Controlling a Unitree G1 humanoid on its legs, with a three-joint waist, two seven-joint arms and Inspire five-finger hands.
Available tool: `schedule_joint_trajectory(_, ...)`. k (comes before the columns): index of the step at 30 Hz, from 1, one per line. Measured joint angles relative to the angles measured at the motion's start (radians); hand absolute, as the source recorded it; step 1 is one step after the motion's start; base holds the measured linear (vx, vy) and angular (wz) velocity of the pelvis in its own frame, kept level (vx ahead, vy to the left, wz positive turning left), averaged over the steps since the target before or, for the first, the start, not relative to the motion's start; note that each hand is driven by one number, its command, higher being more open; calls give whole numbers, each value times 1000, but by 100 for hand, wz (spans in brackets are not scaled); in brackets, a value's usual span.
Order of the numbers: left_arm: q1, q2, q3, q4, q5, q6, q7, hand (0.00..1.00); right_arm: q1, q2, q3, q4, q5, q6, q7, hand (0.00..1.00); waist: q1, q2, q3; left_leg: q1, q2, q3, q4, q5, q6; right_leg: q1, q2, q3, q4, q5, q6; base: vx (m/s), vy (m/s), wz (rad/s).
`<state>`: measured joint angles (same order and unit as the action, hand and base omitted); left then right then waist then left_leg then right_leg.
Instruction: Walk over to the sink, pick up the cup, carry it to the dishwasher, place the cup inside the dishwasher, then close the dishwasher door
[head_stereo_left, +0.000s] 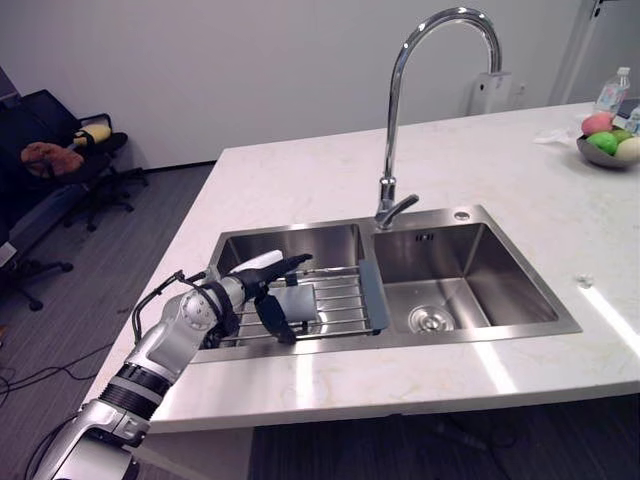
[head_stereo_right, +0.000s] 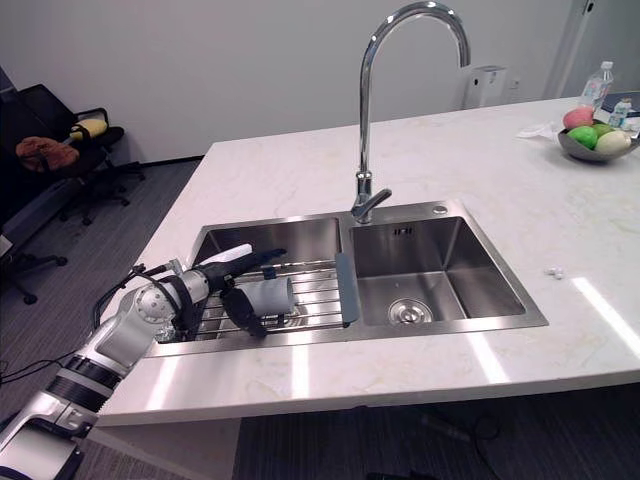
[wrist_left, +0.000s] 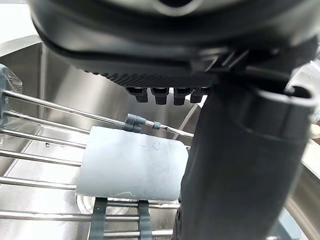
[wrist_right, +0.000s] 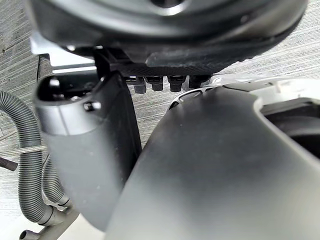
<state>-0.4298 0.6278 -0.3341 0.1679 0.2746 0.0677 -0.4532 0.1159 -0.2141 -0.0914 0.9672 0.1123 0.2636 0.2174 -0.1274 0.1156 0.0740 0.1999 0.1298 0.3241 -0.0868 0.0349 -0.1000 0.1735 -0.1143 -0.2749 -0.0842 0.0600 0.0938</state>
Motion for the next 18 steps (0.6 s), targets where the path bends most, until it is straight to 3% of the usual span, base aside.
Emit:
schedule_joint_trajectory(8,21,-41,-8,36,-13,6,90,100,-17,-1,18,1,-2,18,-4,100,-13,-5,4,1,0,2,0,-1,0,1,0,2,0,1,0,0,0,0)
schedule_joint_trajectory(18,36,-67,-8,46,-92,47,123,100,-25,3,19,1,-11,31,-6,100,-13,-16,11,13,1,17,0,-3,0,6,1,16,0,4,-1,-17,-2,-4)
